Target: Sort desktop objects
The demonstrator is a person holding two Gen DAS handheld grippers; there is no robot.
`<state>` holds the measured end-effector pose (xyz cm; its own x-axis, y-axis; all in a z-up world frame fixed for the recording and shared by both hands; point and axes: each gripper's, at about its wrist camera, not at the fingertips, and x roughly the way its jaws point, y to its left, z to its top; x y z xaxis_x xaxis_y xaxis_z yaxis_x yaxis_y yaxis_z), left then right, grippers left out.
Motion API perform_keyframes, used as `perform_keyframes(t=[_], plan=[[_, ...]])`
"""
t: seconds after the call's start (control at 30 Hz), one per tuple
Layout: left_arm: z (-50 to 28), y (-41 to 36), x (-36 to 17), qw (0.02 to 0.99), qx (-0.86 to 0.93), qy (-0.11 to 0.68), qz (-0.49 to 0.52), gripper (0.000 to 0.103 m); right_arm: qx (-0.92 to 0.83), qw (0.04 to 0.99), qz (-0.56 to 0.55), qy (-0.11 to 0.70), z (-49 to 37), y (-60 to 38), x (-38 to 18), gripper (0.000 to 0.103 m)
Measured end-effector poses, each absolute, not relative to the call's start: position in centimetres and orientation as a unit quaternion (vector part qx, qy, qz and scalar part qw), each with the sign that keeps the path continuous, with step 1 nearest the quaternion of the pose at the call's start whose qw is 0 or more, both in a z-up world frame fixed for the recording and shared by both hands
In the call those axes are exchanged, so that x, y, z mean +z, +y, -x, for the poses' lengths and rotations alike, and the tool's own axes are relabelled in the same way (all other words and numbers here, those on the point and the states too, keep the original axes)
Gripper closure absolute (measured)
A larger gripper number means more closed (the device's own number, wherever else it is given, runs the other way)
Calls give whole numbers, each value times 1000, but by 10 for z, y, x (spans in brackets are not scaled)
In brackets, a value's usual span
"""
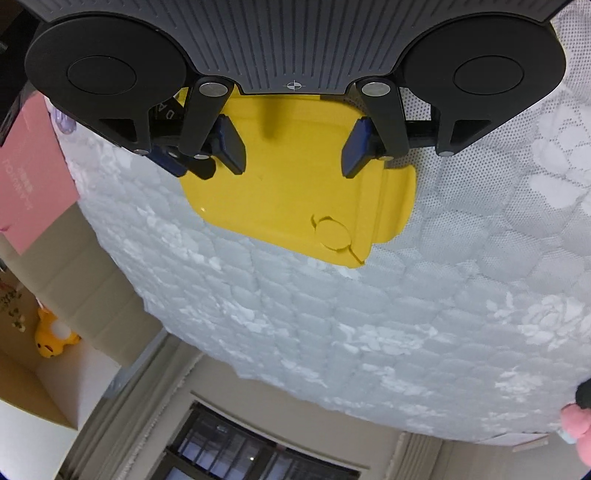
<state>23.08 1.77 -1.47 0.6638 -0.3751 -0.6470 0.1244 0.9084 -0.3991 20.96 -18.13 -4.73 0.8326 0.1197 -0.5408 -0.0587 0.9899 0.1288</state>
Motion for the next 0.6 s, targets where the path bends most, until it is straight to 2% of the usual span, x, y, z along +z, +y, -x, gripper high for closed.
perform_keyframes(t=[0.23,0.37,0.6], plan=[[-228,15,-16,903,-139,378,146,40,45,959,-13,280,-207,-171,-50,69],[-227,14,-17,906,-142,375,139,40,47,961,18,272,-204,-162,-53,61],[-230,20,-18,901,-148,377,154,40,48,961,26,271,-203,-160,-52,61]])
